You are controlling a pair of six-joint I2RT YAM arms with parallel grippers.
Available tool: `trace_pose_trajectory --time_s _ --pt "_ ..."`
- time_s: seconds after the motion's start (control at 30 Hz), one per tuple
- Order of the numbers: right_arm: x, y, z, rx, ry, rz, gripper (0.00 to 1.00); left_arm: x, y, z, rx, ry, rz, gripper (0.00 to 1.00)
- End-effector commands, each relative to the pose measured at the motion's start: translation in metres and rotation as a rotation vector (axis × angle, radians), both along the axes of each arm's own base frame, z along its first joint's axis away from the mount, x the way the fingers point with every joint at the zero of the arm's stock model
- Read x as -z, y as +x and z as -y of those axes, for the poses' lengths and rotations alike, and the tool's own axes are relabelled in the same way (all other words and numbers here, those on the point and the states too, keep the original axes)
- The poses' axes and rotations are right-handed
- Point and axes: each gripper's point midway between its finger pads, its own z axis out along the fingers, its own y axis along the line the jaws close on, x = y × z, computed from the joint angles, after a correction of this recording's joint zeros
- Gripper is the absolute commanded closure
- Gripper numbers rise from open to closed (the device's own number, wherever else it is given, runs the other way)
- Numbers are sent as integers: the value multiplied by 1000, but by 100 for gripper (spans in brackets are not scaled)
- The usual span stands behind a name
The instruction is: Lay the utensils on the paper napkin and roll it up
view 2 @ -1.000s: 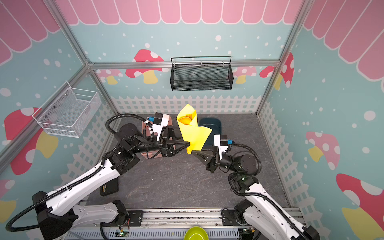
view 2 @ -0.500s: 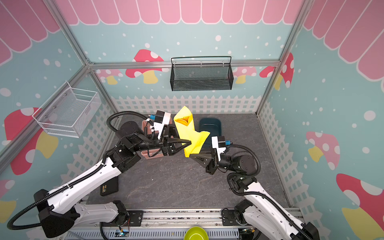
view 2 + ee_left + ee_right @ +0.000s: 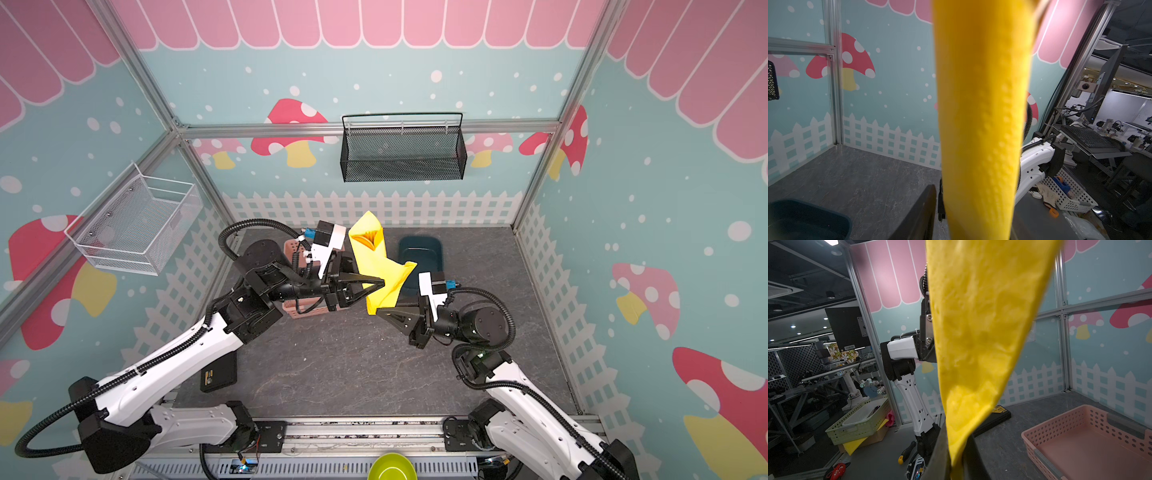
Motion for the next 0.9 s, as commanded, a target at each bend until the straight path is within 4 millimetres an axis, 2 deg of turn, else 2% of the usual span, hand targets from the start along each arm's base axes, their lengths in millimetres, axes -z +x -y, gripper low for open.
trace_pose_trajectory --time_s 0.0,0.33,0.63,0.73,0.87 --pt "-10 -10 0 -24 12 65 100 -4 1 1 -2 6 27 61" --pt "-9 -7 1 5 14 55 100 -5 0 -2 -14 7 35 80" --pt "-6 -4 5 41 18 39 100 -7 -1 -4 -14 -31 25 89" --pt "-6 -3 6 53 22 33 92 -8 -2 -4 -14 -42 22 90" --pt "-10 -2 9 82 31 28 70 -8 -3 -6 -16 -44 21 91"
